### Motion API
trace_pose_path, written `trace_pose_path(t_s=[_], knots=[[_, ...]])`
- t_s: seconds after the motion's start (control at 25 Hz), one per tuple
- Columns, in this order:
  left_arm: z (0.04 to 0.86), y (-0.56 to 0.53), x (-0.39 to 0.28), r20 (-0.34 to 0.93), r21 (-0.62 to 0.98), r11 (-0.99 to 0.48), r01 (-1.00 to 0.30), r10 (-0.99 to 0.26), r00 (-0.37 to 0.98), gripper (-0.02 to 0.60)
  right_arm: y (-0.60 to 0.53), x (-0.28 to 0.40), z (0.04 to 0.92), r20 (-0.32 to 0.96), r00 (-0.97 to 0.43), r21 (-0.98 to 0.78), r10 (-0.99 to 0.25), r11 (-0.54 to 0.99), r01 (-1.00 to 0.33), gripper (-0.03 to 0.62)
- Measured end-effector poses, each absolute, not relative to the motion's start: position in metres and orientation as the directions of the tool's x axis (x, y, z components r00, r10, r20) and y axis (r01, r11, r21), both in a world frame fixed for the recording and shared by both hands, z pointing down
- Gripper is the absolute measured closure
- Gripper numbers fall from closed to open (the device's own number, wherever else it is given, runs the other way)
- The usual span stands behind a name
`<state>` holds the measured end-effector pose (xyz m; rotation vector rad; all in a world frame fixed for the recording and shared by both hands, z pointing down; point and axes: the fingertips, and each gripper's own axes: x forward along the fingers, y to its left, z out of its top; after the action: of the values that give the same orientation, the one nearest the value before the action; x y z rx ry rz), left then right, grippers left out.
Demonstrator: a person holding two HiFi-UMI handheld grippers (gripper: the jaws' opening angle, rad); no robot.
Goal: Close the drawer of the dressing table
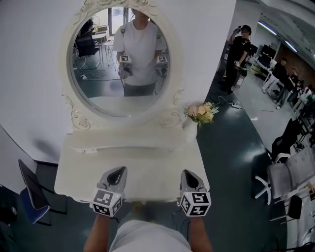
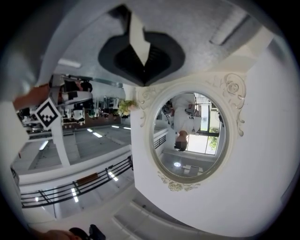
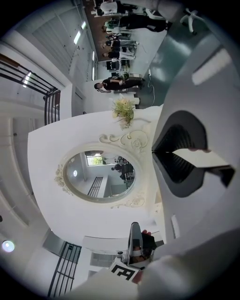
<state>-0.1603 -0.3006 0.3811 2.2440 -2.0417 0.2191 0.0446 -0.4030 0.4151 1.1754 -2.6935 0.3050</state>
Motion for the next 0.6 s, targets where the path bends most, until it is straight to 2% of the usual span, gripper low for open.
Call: trace_pose_path(t_s=[0.6], knots=[[0.371, -0.284, -0.164, 0.138, -0.013, -0.058, -0.998, -0.989, 0.056, 0.583, -0.39, 0.046, 0.407, 0.222, -0.681, -0.109, -0.697, 0.677, -0.728, 0.591]])
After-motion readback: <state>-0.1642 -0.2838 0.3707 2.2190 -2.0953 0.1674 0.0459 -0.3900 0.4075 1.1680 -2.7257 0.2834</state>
